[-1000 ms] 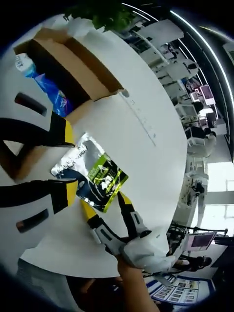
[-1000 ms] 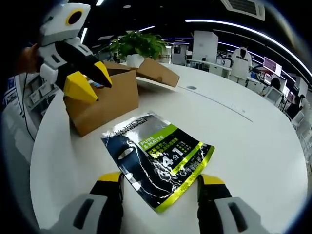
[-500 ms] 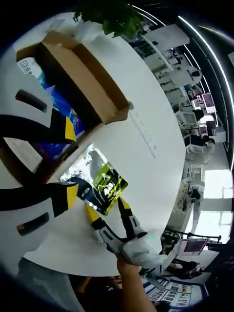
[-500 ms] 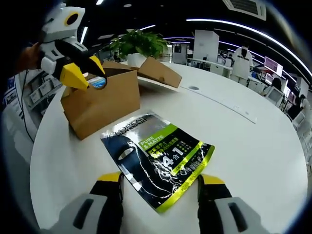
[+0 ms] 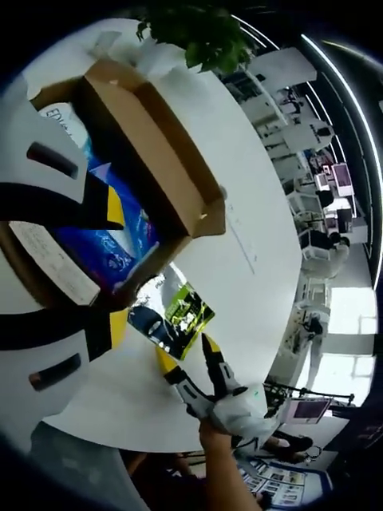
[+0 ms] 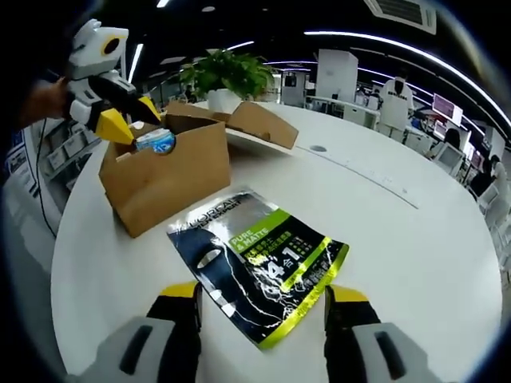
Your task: Operate the shoe box by opening the lid, removing the specified soft item, and placing it in the target area until the item is outside and the box remains undamaged.
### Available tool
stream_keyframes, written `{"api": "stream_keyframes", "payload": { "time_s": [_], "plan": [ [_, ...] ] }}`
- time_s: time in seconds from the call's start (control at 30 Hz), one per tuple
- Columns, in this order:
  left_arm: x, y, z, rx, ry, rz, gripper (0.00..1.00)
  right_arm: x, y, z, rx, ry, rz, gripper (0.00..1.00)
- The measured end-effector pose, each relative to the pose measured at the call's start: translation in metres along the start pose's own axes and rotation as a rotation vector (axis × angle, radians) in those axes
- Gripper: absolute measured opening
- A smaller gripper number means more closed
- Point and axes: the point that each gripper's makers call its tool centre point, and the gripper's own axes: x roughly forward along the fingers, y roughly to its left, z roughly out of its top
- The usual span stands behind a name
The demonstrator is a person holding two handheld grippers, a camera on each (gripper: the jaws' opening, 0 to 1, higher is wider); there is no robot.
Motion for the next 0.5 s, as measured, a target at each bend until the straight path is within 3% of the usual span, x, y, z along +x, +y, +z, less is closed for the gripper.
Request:
{"api": "stream_keyframes", "payload": {
  "time_s": [0.5],
  "plan": [
    [-0.029,0.024,-0.015,-0.049,-0.023,-0.029,0.48,-0.018,0.019,0.049,-0.050,-0.037,0.031,0.62]
  ]
}}
